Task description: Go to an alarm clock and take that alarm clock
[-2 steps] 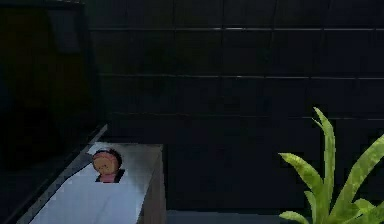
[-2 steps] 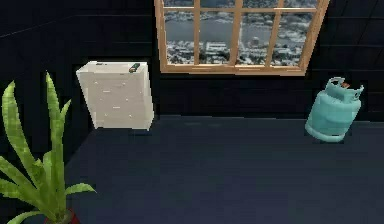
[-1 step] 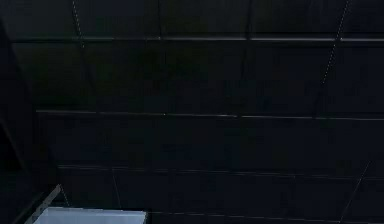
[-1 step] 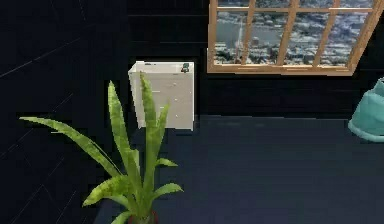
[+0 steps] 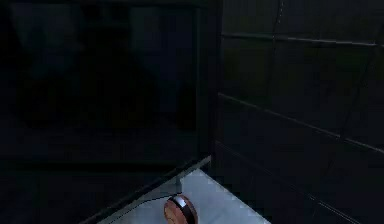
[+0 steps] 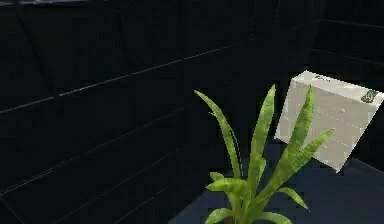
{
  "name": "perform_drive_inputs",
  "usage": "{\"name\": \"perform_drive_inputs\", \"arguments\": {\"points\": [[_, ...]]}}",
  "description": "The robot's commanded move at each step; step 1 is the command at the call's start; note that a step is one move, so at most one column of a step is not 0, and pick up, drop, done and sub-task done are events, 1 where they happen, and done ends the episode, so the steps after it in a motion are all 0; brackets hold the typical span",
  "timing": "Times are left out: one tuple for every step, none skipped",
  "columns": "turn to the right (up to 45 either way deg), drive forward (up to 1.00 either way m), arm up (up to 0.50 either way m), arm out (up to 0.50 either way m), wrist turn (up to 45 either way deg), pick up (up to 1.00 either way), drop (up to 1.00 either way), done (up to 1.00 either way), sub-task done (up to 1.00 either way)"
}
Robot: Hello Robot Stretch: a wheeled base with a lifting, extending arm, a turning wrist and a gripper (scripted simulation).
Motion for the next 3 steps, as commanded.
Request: {"name": "perform_drive_inputs", "arguments": {"points": [[-45.0, 0.0, 0.0, 0.0, 0.0, 0.0, 0.0, 0.0, 0.0], [-42.0, 0.0, 0.0, 0.0, 0.0, 0.0, 0.0, 0.0, 0.0], [0.0, 0.0, 0.5, 0.0, 0.0, 0.0, 0.0, 0.0, 0.0]]}}
